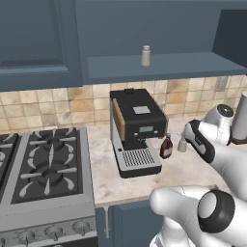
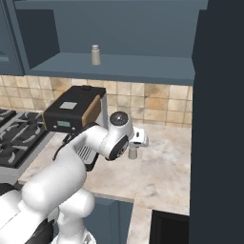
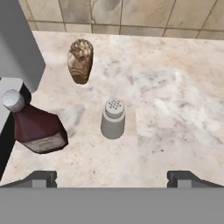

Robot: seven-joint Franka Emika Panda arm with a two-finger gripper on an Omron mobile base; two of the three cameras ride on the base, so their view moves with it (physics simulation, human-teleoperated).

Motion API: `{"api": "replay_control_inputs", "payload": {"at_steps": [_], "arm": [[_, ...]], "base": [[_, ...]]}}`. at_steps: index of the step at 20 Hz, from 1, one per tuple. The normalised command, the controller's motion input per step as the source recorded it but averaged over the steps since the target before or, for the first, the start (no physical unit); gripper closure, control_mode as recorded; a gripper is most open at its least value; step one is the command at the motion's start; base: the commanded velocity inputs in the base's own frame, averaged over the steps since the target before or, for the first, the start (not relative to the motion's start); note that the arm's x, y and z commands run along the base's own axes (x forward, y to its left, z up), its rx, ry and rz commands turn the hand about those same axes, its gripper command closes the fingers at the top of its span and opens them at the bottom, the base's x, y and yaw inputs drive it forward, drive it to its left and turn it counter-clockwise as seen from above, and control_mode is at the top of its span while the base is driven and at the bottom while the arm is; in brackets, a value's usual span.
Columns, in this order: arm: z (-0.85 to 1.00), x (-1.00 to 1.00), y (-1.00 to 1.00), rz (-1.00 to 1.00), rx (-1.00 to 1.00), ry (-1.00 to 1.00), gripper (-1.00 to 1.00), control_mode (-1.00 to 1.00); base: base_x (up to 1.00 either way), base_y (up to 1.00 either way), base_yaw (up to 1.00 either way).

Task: There are various items on the counter. Only move the condiments/shakers into the cabinet.

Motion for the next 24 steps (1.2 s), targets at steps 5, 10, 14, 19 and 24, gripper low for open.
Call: {"api": "replay_control_inputs", "payload": {"at_steps": [5, 10, 14, 19, 24], "arm": [[-0.01, 0.22, 0.00, 0.00, 0.00, 0.00, -1.00, -1.00], [-0.13, 0.19, 0.00, 0.00, 0.00, 0.00, -1.00, -1.00], [-0.18, 0.19, 0.00, 0.00, 0.00, 0.00, -1.00, -1.00], [-0.22, 0.20, 0.00, 0.00, 0.00, 0.01, -1.00, -1.00], [-0.24, 0.17, 0.00, 0.00, 0.00, 0.01, -1.00, -1.00]], "base": [[0.00, 0.00, 0.00], [0.00, 0.00, 0.00], [0.00, 0.00, 0.00], [0.00, 0.00, 0.00], [0.00, 0.00, 0.00]]}}
